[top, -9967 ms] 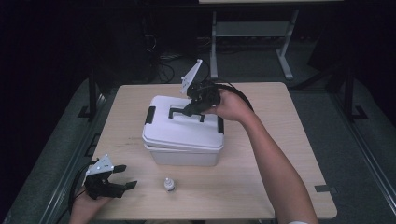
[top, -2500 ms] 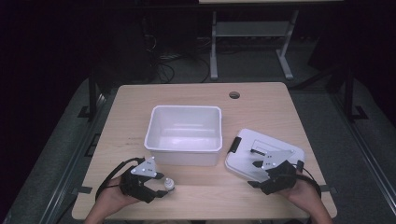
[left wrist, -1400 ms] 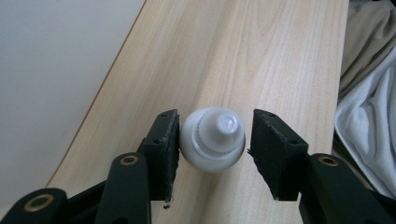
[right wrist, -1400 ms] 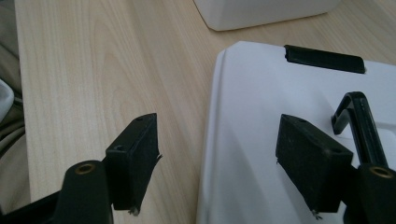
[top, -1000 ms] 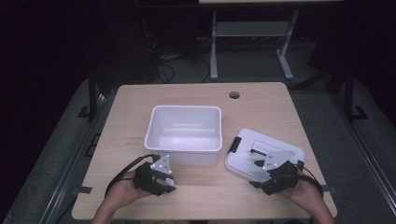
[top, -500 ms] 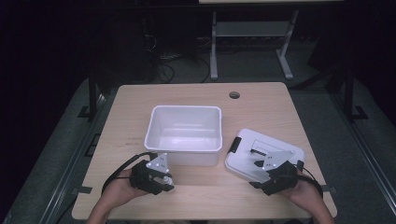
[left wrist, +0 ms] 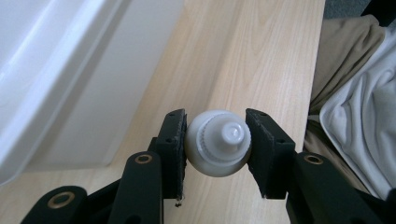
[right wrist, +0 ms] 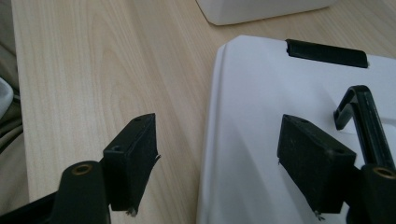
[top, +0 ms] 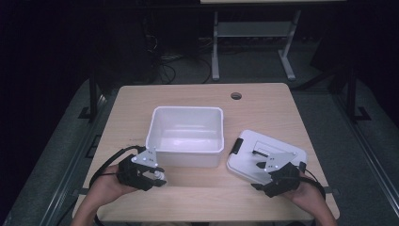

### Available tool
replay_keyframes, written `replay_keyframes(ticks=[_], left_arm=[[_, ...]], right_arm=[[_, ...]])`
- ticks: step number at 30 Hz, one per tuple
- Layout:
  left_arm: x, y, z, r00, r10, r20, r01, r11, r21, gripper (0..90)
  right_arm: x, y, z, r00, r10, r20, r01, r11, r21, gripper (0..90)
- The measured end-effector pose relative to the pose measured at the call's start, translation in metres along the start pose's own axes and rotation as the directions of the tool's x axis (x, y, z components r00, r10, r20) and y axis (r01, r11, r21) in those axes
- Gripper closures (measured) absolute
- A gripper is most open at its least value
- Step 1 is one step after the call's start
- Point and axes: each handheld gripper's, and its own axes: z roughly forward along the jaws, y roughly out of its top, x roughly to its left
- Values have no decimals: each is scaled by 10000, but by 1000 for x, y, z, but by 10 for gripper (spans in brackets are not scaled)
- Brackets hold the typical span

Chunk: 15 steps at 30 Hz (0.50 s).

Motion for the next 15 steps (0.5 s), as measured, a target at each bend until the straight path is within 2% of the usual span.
replay_keyframes(ticks=[15], left_arm=[[7, 4, -34, 9992, -95, -380, 91, 9999, -107, 597]], right_arm=[[1, 1, 0, 10000, 20, -63, -21, 10000, -42, 272]])
